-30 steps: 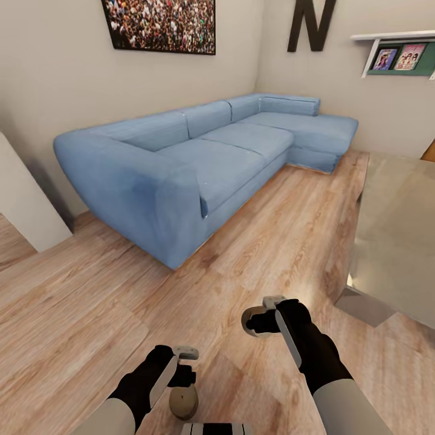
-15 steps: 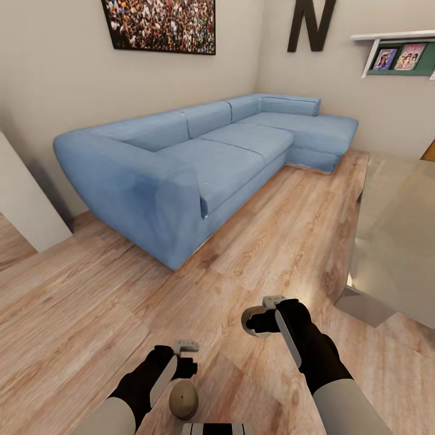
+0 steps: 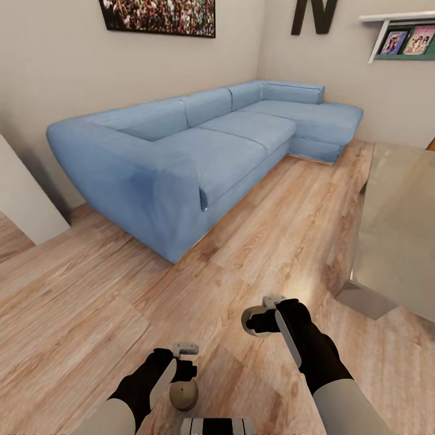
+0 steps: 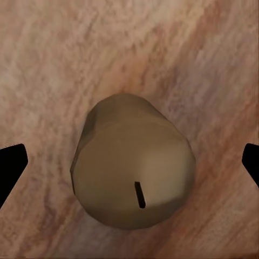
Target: Place each of the two pumpkins and all three candles from the living room inside a cabinet in the living room (use any cabinet), then make sure every cabinet is closed, and position the cauldron so it is next to a table in the living room.
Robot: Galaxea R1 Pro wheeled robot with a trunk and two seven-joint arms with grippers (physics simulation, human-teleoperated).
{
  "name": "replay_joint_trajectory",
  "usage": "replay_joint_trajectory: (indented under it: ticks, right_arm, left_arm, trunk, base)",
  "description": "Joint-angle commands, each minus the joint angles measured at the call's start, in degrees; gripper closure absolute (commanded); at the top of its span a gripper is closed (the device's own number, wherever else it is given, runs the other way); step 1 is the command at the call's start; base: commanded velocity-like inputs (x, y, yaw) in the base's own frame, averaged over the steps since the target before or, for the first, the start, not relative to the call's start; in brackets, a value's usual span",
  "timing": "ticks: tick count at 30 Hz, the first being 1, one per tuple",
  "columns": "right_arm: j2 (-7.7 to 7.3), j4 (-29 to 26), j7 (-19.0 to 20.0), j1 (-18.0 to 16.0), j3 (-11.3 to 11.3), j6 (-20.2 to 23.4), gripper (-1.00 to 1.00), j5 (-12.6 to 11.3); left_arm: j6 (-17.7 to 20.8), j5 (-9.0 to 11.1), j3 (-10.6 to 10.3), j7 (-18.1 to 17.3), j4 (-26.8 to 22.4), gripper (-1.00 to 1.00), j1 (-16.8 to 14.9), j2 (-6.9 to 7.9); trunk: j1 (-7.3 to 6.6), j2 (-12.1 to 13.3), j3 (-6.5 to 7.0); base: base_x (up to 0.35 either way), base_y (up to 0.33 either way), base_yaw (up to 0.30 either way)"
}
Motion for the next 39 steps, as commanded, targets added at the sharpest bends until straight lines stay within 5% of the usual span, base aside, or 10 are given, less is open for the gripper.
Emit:
replay_joint_trajectory:
  ticks: [1,12,39]
  right_arm:
    - [0.00,-0.06,-0.02,-0.03,0.00,0.24,1.00,-0.18]
    - [0.00,-0.06,-0.02,-0.03,0.00,0.24,1.00,-0.19]
    - [0.00,-4.90,-0.02,2.60,0.09,0.24,1.00,-0.11]
  left_arm:
    - [0.19,0.61,-0.28,0.49,-0.08,-1.00,-0.02,0.04]
    - [0.13,0.61,-0.28,0.49,-0.08,-1.00,-0.02,0.04]
    - [-0.49,0.67,-0.28,0.49,-0.08,-1.00,-0.03,-0.04]
  trunk:
    - [0.01,-0.04,-0.27]
    - [0.29,-0.18,-2.71]
    - [0.34,-0.21,-3.15]
  base:
    - [0.000,0.000,0.000]
    - [0.000,0.000,0.000]
    - [0.000,0.000,0.000]
